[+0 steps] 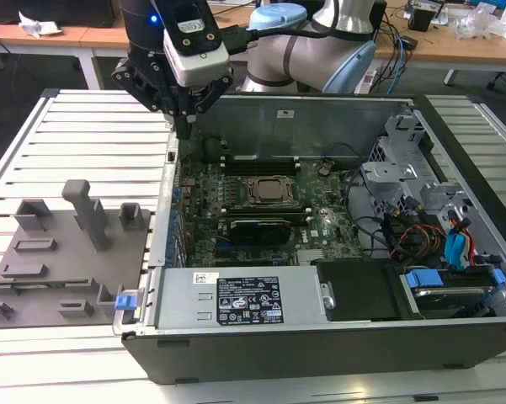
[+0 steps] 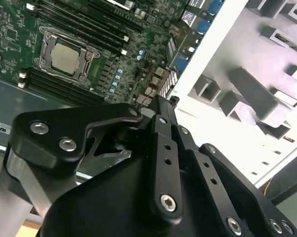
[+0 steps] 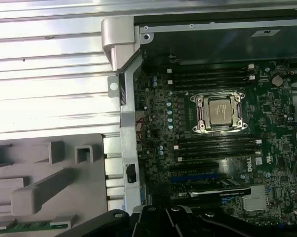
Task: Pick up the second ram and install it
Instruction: 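Reach for the second ram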
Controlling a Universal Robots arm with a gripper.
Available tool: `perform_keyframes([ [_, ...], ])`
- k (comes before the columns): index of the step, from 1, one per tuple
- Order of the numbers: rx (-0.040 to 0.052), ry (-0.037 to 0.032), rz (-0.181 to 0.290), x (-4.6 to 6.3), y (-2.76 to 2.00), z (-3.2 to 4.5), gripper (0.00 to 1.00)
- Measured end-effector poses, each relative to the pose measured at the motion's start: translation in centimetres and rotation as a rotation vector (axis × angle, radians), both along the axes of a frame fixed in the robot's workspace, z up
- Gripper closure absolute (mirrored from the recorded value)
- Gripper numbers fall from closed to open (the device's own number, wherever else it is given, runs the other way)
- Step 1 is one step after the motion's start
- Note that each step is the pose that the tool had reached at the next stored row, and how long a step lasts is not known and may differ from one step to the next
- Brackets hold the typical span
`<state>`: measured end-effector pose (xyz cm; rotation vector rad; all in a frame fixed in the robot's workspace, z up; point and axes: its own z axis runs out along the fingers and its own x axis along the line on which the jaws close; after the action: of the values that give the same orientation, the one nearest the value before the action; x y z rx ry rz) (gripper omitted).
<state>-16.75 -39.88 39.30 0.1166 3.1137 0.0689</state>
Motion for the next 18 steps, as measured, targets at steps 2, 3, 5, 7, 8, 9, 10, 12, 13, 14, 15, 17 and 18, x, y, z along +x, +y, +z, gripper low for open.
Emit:
perform_keyframes([
  [2,0.0000,0.0000,0.000,-0.4,0.00,0.00,0.89],
  [3,0.0000,0.0000,0.000,-0.5,0.00,-0.01,0.89],
  [5,-0.0001,0.0000,0.000,-0.7,0.00,-0.01,0.89],
  [7,0.0001,0.0000,0.000,-1.0,0.00,-0.02,0.89],
  [8,0.0000,0.0000,0.000,-1.2,0.00,-0.02,0.89],
  [9,0.0000,0.0000,0.000,-1.3,0.00,-0.02,0.89],
  [10,0.0000,0.0000,0.000,-1.5,0.00,-0.03,0.89],
  [12,0.0000,0.0000,0.000,-2.1,0.00,-0.03,0.89],
  [13,0.0000,0.0000,0.000,-2.2,0.00,-0.03,0.89],
  [14,0.0000,0.0000,0.000,-2.3,0.00,-0.04,0.89],
  [15,0.0000,0.0000,0.000,-2.4,0.00,-0.04,0.89],
  [17,0.0000,0.0000,0.000,-2.6,0.00,-0.04,0.89],
  [18,0.0000,0.0000,0.000,-2.8,0.00,-0.05,0.89],
])
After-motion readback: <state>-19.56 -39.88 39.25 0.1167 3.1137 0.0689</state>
